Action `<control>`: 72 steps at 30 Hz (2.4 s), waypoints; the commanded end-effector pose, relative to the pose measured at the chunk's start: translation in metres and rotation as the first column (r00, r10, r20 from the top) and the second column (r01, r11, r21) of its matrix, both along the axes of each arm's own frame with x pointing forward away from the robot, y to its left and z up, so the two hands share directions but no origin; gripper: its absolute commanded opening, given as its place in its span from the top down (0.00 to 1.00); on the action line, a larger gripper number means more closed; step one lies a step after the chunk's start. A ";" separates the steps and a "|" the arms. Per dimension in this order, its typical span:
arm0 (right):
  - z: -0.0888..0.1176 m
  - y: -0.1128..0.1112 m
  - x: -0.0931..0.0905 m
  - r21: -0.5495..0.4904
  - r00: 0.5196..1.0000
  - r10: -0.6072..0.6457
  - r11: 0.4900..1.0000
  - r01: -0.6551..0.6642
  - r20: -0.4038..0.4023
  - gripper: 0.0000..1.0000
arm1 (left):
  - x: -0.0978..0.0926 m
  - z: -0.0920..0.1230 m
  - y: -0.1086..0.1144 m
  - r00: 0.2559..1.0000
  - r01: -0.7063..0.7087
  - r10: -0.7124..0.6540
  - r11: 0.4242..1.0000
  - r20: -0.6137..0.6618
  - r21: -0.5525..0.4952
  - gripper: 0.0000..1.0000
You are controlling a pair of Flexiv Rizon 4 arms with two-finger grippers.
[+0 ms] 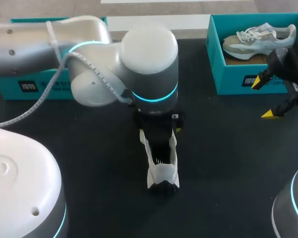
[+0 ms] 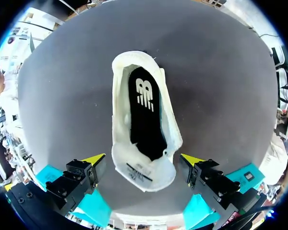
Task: Take the shoe out of the shoebox, open the shoe tongue, remove and reinsert the insole, then place the shoe into the shoebox
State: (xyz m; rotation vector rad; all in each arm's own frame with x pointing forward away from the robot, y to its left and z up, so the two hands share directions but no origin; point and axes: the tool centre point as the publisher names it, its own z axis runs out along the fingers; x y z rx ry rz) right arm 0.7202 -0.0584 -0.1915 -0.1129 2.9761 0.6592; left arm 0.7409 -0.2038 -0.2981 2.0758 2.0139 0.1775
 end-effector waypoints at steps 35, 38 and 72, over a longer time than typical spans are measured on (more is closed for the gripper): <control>-0.001 0.000 0.001 -0.003 1.000 0.000 1.000 0.000 -0.001 0.00 | 0.024 -0.012 0.007 0.996 0.020 -0.020 1.000 -0.083 -0.001 0.57; -0.001 0.000 0.001 -0.003 1.000 0.000 1.000 0.000 -0.001 0.00 | 0.015 -0.014 0.009 0.996 0.019 -0.020 1.000 -0.090 -0.008 0.58; -0.001 0.000 0.001 -0.003 1.000 0.000 1.000 0.000 -0.001 0.00 | -0.036 -0.033 0.009 0.985 0.006 -0.007 1.000 -0.171 -0.005 0.65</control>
